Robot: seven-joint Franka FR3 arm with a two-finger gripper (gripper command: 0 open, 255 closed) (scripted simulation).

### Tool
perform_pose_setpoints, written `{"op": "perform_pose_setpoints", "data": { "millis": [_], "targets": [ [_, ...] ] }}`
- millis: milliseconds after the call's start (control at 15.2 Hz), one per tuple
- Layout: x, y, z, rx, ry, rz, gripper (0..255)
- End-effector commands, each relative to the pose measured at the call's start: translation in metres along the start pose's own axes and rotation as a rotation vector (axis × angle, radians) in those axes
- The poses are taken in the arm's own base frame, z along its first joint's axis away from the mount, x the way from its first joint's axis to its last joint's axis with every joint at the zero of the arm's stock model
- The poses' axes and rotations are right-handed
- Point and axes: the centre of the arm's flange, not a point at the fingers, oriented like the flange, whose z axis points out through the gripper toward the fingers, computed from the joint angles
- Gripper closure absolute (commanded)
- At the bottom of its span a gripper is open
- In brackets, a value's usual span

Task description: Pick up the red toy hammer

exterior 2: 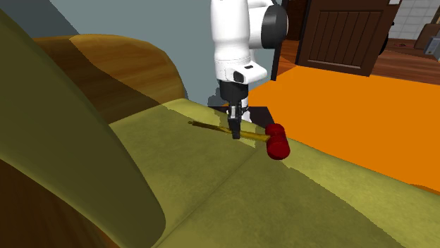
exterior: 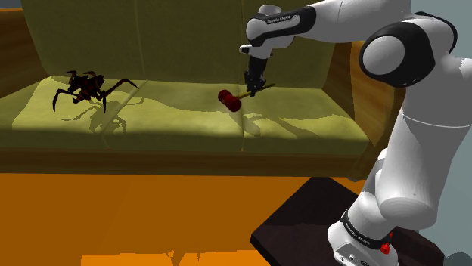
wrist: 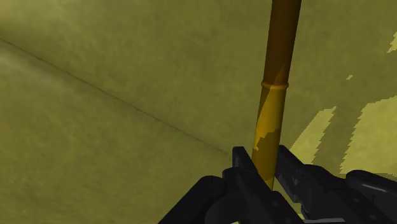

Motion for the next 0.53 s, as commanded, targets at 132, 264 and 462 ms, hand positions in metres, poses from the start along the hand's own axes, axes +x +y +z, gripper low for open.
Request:
{"op": "perform_pose_setpoints", "data": {
  "millis": [132, 264, 462],
  "targets": [
    [0.003, 0.001, -0.022, 0.000, 0.000, 0.000, 255],
    [0.004, 0.001, -0.032, 0.000, 0.000, 0.000, 255],
    [0.004, 0.001, -0.038, 0.000, 0.000, 0.000, 255]
  ]
}}
